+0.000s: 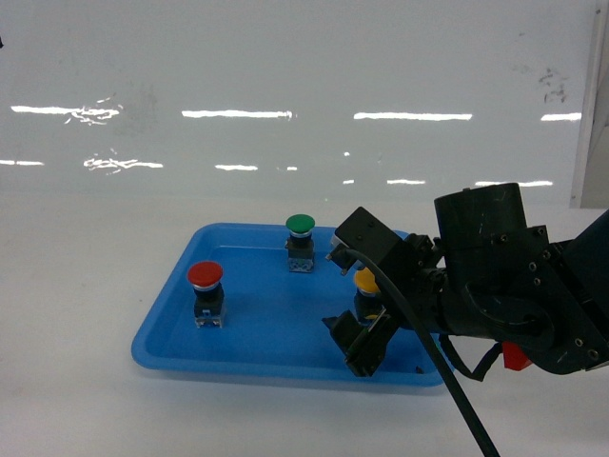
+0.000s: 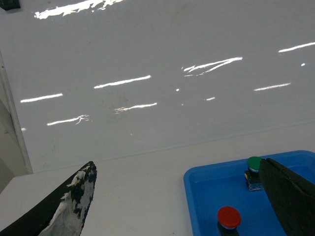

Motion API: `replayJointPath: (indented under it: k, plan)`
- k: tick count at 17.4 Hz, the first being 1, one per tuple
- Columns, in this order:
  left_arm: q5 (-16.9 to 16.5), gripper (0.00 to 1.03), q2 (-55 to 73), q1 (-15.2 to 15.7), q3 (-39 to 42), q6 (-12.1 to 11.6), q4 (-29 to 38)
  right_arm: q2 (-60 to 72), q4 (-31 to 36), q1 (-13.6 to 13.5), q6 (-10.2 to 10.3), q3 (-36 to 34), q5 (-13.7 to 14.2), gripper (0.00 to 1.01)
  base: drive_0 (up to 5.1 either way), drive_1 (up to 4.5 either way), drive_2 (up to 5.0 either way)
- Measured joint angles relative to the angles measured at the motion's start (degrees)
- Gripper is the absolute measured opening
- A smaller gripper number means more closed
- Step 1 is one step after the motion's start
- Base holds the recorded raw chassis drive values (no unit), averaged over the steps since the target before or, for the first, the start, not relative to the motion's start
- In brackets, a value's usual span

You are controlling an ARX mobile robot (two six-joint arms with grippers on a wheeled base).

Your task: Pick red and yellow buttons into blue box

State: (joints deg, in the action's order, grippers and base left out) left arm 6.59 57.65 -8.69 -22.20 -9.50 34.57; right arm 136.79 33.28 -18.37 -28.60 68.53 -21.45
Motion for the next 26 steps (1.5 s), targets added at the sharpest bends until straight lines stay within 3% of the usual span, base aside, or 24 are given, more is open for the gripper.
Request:
replayJointPath:
  k: [2, 6, 17, 20, 21, 22, 26]
  plan:
    - [0.0, 0.98, 0.0, 0.0, 0.0, 0.0, 0.0, 0.0, -0.04, 0.0, 0.0, 0.0, 0.0, 0.66, 0.0, 0.0, 0.0]
    - [0.0, 0.98, 0.0, 0.0, 0.0, 0.0, 0.0, 0.0, 0.02, 0.0, -0.02, 0.02, -0.02, 0.39, 0.0, 0.0, 0.0]
    - [0.0, 0.98, 0.0, 0.0, 0.0, 0.0, 0.0, -0.15, 1.25, 0.09, 0.22, -0.24, 0.09, 0.38, 0.0, 0.0, 0.0]
    - [0.0, 0.98, 0.0, 0.0, 0.0, 0.02, -0.04, -4.22, 1.38, 0.85, 3.02, -4.07, -1.07, 0.38, 0.0, 0.0, 0.0]
    - [0.0, 0.98, 0.0, 0.0, 0.0, 0.02, 0.02, -14.01, 3.8, 1.27, 7.1, -9.86, -1.53, 0.37, 0.0, 0.0, 0.0]
    - [0.0, 0.98, 0.0, 0.0, 0.0, 0.0, 0.0, -19.06, 2.75, 1.68, 8.52, -13.35, -3.02, 0.37, 0.0, 0.0, 0.0]
    - [0.0, 0.98, 0.0, 0.0, 0.0, 0.0, 0.0, -19.34, 3.48, 1.97, 9.14, -13.86, -3.02, 0.37, 0.0, 0.0, 0.0]
